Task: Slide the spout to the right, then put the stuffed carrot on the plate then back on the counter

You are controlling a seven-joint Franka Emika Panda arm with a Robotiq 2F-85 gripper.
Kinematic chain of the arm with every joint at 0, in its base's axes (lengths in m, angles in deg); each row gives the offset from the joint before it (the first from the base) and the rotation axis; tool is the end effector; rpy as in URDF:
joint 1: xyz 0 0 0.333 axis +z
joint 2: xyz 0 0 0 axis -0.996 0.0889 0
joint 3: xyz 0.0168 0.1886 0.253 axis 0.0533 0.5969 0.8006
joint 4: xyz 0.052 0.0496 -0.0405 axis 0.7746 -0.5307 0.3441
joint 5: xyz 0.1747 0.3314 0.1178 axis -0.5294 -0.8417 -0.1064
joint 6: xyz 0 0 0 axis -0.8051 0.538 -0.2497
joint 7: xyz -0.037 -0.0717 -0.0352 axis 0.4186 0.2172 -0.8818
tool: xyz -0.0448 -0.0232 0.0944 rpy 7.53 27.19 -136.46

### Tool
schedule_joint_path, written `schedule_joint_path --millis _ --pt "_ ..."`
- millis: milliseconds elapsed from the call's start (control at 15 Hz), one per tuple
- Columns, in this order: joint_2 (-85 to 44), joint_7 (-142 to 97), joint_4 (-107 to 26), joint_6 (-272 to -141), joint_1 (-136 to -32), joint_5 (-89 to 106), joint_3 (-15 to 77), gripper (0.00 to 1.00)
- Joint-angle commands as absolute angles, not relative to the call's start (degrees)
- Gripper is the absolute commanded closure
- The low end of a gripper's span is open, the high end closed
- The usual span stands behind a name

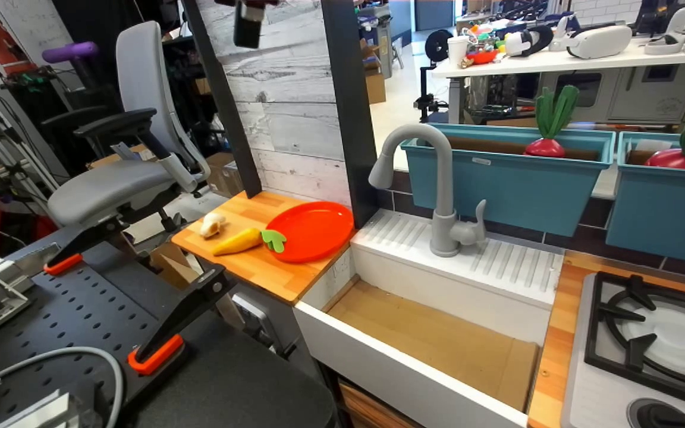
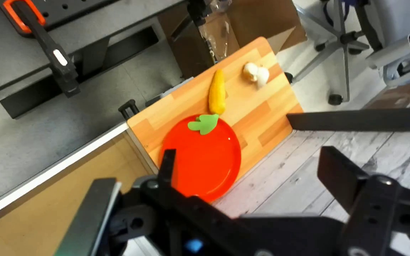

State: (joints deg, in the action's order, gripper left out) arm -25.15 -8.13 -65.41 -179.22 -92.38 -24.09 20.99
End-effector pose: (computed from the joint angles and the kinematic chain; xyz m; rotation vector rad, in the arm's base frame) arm 0.5198 -0.1620 0.3250 -2.5604 0.6065 0.3174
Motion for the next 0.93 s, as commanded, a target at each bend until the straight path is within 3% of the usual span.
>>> schedule_joint_path --millis 0,467,867 --pt "-18.72 -11.98 -60.35 -185.10 -95.34 -28.69 23.32 0.00" --pt "-14.05 -13.00 -63.15 -207.73 -96.03 -32.94 26.54 0.00" --pt "-9.19 -16.43 -61.60 -214.68 -96.23 -32.88 28.92 0.00"
